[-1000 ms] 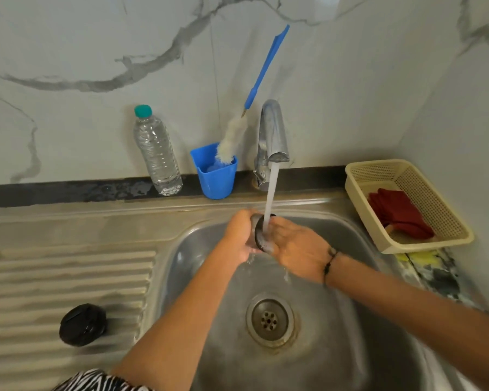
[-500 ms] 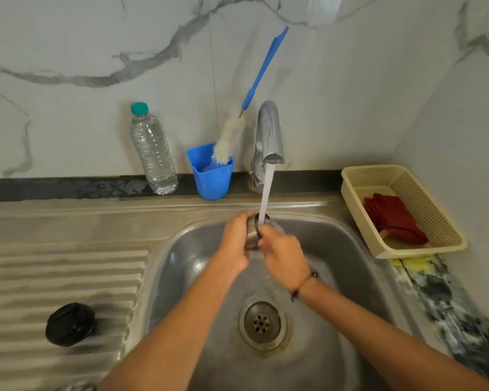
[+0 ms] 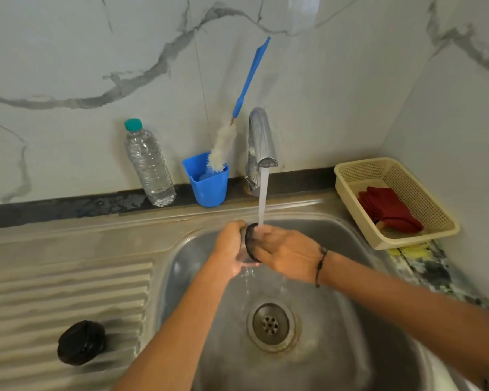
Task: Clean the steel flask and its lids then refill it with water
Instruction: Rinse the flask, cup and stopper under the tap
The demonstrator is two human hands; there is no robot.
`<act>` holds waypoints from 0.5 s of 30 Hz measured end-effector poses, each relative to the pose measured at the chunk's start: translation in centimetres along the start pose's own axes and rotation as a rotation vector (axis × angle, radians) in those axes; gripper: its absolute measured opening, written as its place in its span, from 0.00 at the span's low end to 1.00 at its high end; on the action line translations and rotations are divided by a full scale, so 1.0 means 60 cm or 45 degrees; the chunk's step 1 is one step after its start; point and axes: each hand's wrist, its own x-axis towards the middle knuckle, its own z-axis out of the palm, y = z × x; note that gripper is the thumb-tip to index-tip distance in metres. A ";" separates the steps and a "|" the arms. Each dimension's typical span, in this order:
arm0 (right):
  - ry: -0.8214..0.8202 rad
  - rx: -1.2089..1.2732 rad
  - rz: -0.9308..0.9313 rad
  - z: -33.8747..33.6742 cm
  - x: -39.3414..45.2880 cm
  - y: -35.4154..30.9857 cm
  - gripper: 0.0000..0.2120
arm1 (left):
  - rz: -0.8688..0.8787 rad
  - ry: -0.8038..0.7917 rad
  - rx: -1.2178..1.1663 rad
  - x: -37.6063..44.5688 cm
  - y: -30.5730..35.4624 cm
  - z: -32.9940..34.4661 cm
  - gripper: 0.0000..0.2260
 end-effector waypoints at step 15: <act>-0.144 0.703 0.372 -0.027 0.023 -0.036 0.17 | 0.014 -0.044 -0.275 0.012 -0.004 -0.005 0.12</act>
